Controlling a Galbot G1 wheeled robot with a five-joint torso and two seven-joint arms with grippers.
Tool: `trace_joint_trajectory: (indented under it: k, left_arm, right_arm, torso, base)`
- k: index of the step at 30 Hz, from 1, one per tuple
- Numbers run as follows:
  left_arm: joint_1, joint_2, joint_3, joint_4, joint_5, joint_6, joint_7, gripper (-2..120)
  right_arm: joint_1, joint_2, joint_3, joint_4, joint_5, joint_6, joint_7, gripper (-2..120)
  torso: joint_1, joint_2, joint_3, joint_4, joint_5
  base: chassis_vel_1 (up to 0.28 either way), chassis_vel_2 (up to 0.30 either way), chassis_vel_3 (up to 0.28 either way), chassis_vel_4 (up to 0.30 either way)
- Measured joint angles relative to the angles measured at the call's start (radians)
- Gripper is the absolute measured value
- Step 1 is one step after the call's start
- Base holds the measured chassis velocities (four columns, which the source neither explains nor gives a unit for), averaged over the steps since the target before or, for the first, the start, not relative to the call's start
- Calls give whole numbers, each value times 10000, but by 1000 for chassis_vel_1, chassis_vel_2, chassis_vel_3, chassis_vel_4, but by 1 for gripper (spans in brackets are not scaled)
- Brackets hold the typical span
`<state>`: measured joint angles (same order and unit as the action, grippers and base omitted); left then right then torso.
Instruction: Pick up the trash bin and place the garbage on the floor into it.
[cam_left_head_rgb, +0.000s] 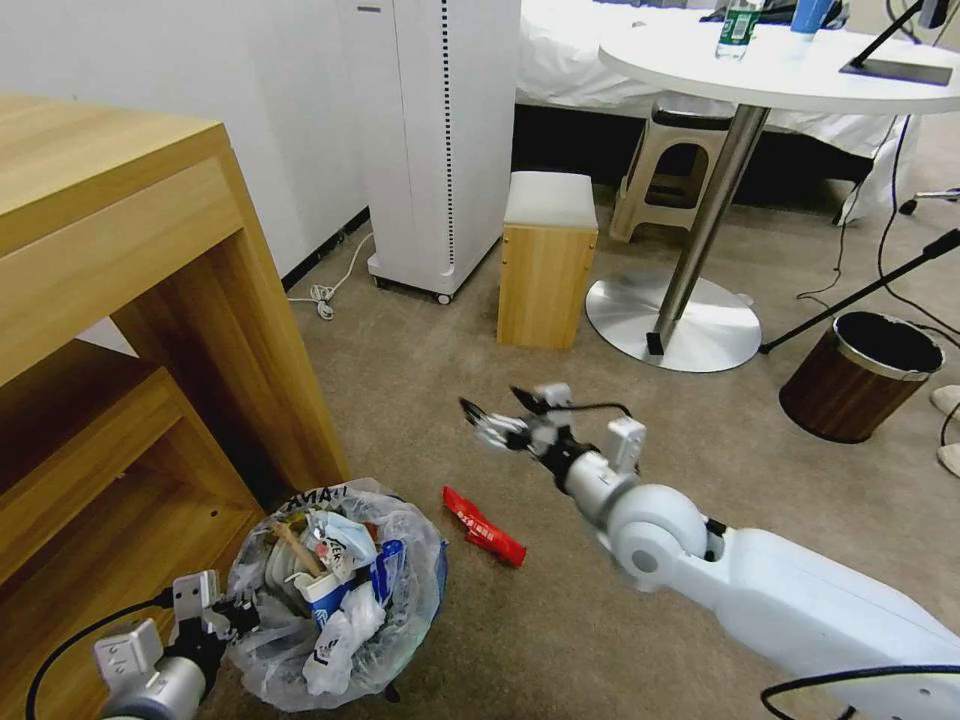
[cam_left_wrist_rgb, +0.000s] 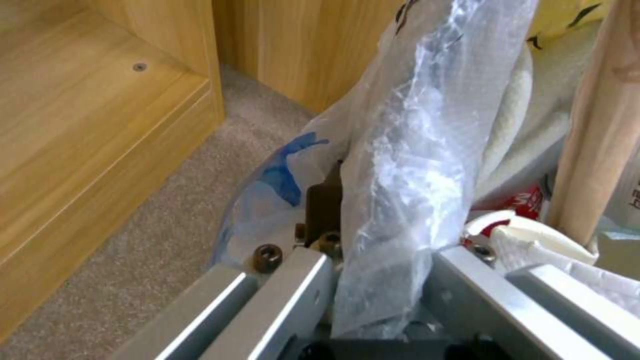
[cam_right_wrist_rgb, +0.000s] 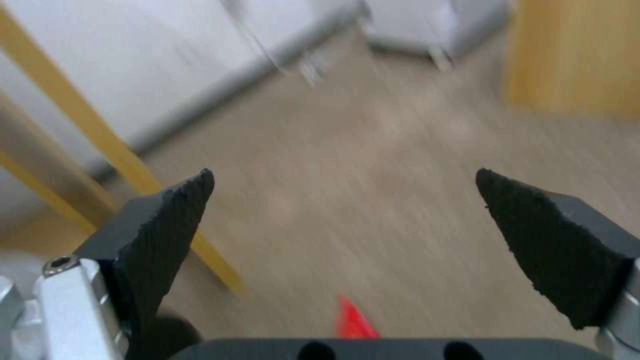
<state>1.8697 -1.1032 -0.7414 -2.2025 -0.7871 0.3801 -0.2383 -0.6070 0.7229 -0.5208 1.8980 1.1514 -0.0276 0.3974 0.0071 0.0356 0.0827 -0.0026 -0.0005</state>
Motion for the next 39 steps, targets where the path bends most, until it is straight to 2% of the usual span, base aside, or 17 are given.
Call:
trace_joint_trajectory:
  k: [4, 7, 8, 11, 12, 15, 16, 18, 23, 32, 39]
  left_arm:
    - [23, 0, -1, 7, 23, -39, 52, 0]
    - [35, 2, 3, 17, 34, -52, 68, 0]
    - [35, 2, 3, 17, 34, -52, 68, 0]
    - [18, -12, 46, 41, 41, -60, 71, 0]
    - [18, -12, 46, 41, 41, -60, 71, 0]
    - [-20, -20, 100, 119, 70, -75, 81, 0]
    - [-20, -20, 100, 119, 70, -75, 81, 0]
    - [-74, -20, 161, 204, 72, -81, 84, 0]
    - [-167, 0, 300, 341, 73, -88, 105, 0]
    - [-204, 39, 344, 374, 62, -94, 107, 0]
    - [-359, 87, 454, 457, -16, -95, 61, 0]
  right_arm:
    - [-204, 73, -124, -477, 40, -616, 377, 100]
    - [-193, 391, -233, -1055, 304, -1636, 705, 100]
    - [-193, 391, -233, -1055, 304, -1636, 705, 100]
    - [-24, 746, -436, -1735, 434, -2645, 807, 100]
    - [-24, 746, -436, -1735, 434, -2645, 807, 100]
    - [180, 1300, -688, -2583, 696, -4061, 1347, 100]
    - [180, 1300, -688, -2583, 696, -4061, 1347, 100]
    - [289, 1589, -766, -3138, 703, -4796, 1480, 100]
    - [460, 2049, -866, -3902, 409, -5499, 1360, 100]
    - [634, 2344, -1104, -4406, -184, -5320, 827, 100]
    - [1262, 3178, -2350, -5595, -954, -4867, -725, 94]
  torso:
    - [0, 0, 0, 0, 0]
    - [0, 0, 0, 3, 1]
    - [0, 0, 0, 3, 1]
    - [0, 0, 0, 2, -3]
    - [0, 0, 0, 2, -3]
    - [0, 0, 0, 3, -1]
    - [0, 0, 0, 3, -1]
    - [0, 0, 1, 3, -2]
    - [0, 0, 0, 1, -4]
    - [0, 0, 0, 1, -2]
    - [0, 0, 1, 1, -3]
  base:
    - [0, 0, 0, 0]
    - [0, 0, 0, 0]
    - [0, 0, 0, 0]
    - [0, 0, 0, 0]
    - [0, 0, 0, 0]
    - [0, 0, 0, 0]
    - [0, 0, 0, 0]
    - [0, 0, 0, 0]
    - [0, 0, 0, 0]
    - [0, 0, 0, 0]
    - [0, 0, 0, 0]
